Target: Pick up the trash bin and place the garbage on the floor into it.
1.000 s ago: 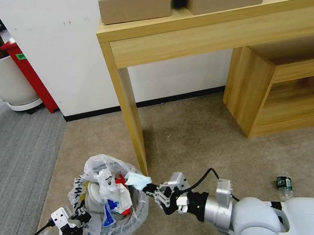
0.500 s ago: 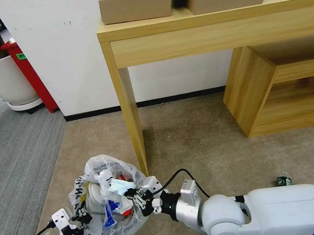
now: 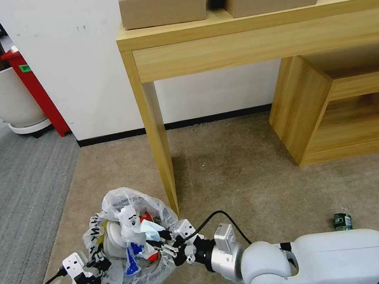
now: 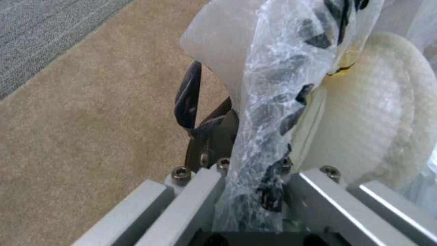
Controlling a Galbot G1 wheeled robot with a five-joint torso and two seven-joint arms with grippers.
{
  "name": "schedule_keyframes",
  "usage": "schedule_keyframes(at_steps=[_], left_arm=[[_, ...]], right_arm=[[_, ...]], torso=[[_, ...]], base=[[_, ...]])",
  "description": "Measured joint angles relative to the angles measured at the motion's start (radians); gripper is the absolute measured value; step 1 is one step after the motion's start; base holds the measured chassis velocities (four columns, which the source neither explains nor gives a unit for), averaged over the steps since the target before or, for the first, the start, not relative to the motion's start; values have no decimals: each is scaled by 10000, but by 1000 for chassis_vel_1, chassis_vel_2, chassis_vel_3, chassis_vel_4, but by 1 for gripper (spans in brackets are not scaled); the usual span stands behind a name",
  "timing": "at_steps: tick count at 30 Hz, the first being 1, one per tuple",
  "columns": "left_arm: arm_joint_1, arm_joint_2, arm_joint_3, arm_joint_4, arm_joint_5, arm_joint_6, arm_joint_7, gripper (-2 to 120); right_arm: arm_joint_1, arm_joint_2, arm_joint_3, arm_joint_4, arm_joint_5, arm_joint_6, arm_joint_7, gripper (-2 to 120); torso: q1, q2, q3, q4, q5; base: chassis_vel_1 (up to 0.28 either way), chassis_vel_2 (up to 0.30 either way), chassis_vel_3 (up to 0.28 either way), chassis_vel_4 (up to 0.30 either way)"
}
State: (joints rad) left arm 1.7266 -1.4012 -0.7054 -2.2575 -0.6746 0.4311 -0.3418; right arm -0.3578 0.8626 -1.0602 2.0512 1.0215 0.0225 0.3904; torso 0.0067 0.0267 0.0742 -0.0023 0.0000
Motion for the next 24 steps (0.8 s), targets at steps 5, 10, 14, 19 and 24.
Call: schedule_keyframes(at_steps=[5, 10, 14, 19, 24], left_arm=[[-76, -30, 3, 121, 39, -2, 7, 0], [-111, -45, -2, 151, 39, -3, 7, 0], [-83, -90, 21, 134, 55, -2, 7, 0], [-37, -118, 22, 123, 98, -2, 9, 0], [32, -139, 5, 110, 163, -5, 54, 0]], right_arm=[[-10, -111, 180, 335, -47, 84, -200, 66], [-53, -192, 337, 525, -90, 130, -311, 86], [-171, -189, 349, 453, -202, 174, -310, 95], [-333, -163, 509, 407, -275, 233, -309, 96], [-669, -109, 1264, 509, -189, 236, -285, 96]], torso=[[0, 0, -1, 0, 0], [0, 0, 0, 1, -1], [0, 0, 0, 0, 0], [-1, 0, 0, 1, -1], [0, 0, 0, 1, 0]], base=[[0, 0, 0, 0], [0, 0, 0, 0], [0, 0, 0, 0], [0, 0, 0, 0], [0, 0, 0, 0]])
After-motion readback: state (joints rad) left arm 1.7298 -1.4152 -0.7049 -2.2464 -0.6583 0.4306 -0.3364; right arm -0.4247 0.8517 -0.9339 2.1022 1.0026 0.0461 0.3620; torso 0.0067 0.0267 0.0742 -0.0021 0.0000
